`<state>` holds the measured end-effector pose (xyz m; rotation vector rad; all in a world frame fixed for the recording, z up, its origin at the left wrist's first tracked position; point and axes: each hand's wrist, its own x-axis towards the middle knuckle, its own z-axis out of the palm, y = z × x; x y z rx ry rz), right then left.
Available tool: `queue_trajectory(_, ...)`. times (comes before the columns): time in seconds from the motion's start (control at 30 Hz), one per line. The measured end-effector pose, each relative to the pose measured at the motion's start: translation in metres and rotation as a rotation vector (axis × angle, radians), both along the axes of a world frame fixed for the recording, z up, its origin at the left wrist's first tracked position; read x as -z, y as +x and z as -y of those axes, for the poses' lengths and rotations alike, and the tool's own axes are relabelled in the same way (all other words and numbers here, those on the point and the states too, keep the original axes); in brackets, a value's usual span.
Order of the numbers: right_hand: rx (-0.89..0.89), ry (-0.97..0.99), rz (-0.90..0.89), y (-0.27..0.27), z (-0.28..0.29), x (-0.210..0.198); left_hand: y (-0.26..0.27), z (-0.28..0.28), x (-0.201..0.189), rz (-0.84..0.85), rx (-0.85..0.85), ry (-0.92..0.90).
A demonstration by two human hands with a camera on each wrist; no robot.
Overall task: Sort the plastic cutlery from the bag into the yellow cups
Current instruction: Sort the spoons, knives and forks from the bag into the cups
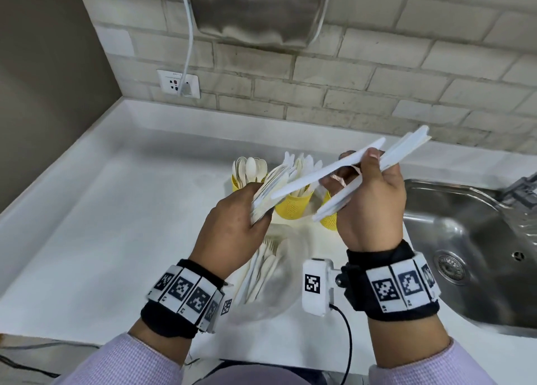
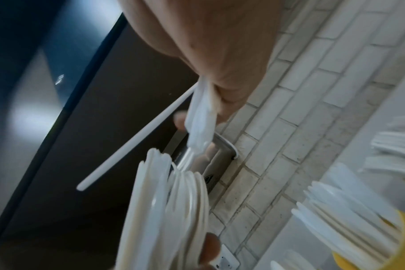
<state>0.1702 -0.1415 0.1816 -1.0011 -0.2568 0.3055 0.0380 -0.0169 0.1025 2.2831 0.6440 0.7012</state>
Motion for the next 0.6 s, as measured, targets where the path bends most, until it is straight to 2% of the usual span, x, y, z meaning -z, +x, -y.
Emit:
queue_trajectory(0.13, -0.023, 0.205, -0.163, 0.003, 0.003, -0.001, -0.002, 0.000, 0.002, 0.003, 0.009, -0.036)
queue_trajectory(0.23, 0.038, 0.243, -0.217, 0.006, 0.003, 0.003, -0.002, -0.001, 0.003, 0.008, 0.007, -0.046)
queue_trajectory(0.37, 0.071, 0.197, -0.190, 0.007, 0.003, 0.006, 0.001, -0.001, 0.005, 0.015, -0.009, -0.033)
queue_trajectory(0.6, 0.076, -0.007, 0.004, -0.009, -0.005, 0.012, 0.008, -0.003, 0.003, 0.015, -0.011, -0.039)
